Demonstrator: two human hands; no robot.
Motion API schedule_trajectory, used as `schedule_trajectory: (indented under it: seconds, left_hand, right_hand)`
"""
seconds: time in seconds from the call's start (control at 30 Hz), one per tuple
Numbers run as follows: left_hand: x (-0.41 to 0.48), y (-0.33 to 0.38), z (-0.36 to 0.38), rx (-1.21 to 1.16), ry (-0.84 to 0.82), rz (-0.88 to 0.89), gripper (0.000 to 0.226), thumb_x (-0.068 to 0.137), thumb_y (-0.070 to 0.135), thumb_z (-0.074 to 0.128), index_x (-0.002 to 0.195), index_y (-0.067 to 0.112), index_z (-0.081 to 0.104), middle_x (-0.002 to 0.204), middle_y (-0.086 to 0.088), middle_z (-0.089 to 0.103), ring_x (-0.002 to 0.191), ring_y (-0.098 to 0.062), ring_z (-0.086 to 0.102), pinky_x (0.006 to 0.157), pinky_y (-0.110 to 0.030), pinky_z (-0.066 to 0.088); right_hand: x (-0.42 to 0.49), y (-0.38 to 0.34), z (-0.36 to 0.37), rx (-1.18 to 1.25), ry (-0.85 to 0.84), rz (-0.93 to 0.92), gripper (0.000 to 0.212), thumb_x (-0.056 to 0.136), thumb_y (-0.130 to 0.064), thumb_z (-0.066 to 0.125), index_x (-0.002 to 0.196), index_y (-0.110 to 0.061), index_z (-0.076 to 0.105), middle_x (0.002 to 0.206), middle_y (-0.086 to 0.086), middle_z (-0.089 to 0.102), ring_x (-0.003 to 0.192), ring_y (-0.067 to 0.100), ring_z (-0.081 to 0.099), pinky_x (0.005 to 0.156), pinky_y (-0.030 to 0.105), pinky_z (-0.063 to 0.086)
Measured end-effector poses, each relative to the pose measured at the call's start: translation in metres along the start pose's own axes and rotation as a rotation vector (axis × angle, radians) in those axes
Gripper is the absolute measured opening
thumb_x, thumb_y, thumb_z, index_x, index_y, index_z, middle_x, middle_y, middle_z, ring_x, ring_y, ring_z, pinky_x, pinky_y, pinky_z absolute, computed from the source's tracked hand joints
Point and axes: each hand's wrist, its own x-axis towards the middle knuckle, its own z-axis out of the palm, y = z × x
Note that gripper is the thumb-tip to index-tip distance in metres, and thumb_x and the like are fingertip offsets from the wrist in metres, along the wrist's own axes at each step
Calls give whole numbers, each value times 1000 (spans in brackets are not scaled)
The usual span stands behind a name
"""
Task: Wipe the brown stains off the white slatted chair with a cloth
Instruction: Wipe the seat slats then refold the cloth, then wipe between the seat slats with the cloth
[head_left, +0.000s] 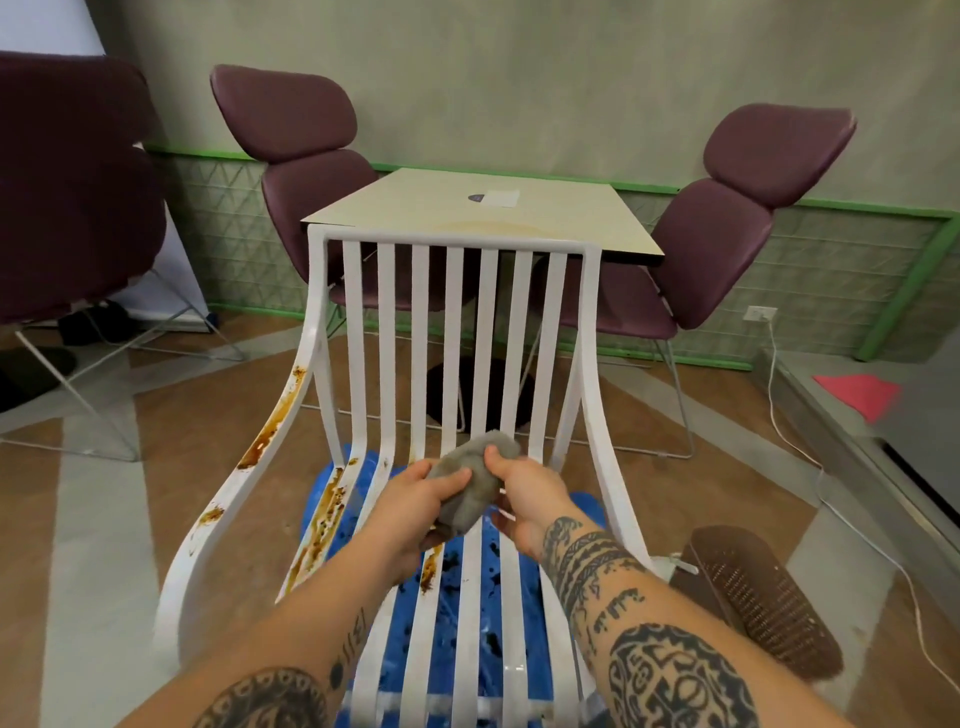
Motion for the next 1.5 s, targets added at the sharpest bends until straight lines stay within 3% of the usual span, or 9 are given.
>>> schedule_trajectory:
  seconds: [0.27, 0.4, 0.53, 0.67, 0.87, 1.07, 1.27, 1.4, 1.5]
  left_hand:
    - [78, -69, -13, -198, 152, -242, 23, 96, 13, 66, 118, 9, 58, 110, -23, 70, 98, -41, 71, 77, -53, 62]
    - [128, -78, -22, 56, 294, -132, 23, 93, 14, 70, 113, 13, 58, 109, -15, 69, 92, -32, 72, 80, -50, 62]
    - [172, -75, -30, 415, 408, 17, 21, 93, 25, 70, 111, 19, 61, 97, -3, 69, 86, -23, 67, 79, -45, 60]
    - [212, -78, -30, 611, 360, 110, 11, 93, 28, 70, 103, 27, 63, 86, 5, 67, 79, -13, 64, 69, -31, 55]
    - [265, -84, -14, 710, 273, 211, 7, 92, 19, 70, 93, 25, 71, 84, 4, 71, 75, -11, 65, 66, -27, 57]
    - [306, -97, -6, 1065, 97, 188, 22, 94, 10, 55, 92, 20, 73, 91, -10, 72, 80, -27, 67, 69, -42, 60]
    - [319, -87, 8, 1524, -60, 134, 28, 94, 2, 50, 116, 10, 66, 111, -15, 60, 86, -30, 57, 67, -34, 45]
    - [324, -75, 5, 1608, -178, 49, 21, 95, 8, 51, 109, 10, 66, 103, -11, 59, 83, -26, 52, 71, -36, 49]
    - [328, -63, -7, 1505, -68, 111, 16, 94, 16, 57, 107, 16, 66, 102, -10, 60, 90, -29, 57, 71, -35, 50]
  right_hand:
    - [77, 68, -1, -174, 97, 169, 27, 91, -26, 73, 112, -12, 66, 99, 6, 70, 72, 14, 57, 53, 24, 42]
    - [126, 62, -11, -218, 108, 109, 31, 89, -38, 75, 108, -18, 63, 110, 0, 66, 97, 16, 61, 77, 30, 49]
    - [183, 58, -32, -497, 283, -87, 28, 96, -31, 66, 121, -18, 64, 123, 3, 66, 93, 14, 60, 85, 28, 46]
    - [230, 59, -46, -748, 283, -95, 44, 100, -25, 62, 142, -14, 55, 143, 6, 58, 123, 25, 59, 99, 29, 45]
    - [266, 72, -54, -1050, 277, -89, 48, 96, -27, 66, 142, -16, 56, 144, 7, 57, 125, 25, 59, 104, 29, 46]
    - [278, 63, -66, -1075, 249, -71, 51, 85, -30, 80, 131, -14, 65, 140, 4, 60, 117, 23, 63, 98, 30, 51]
    - [280, 63, -65, -1082, 266, -82, 48, 84, -27, 81, 128, -14, 68, 143, 1, 58, 118, 21, 63, 100, 31, 51]
    - [279, 64, -65, -1080, 265, -73, 49, 85, -28, 80, 130, -15, 66, 141, 3, 59, 116, 22, 63, 98, 31, 49]
    - [279, 68, -66, -1066, 245, -85, 50, 86, -29, 79, 131, -15, 65, 139, 6, 61, 116, 24, 64, 102, 34, 50]
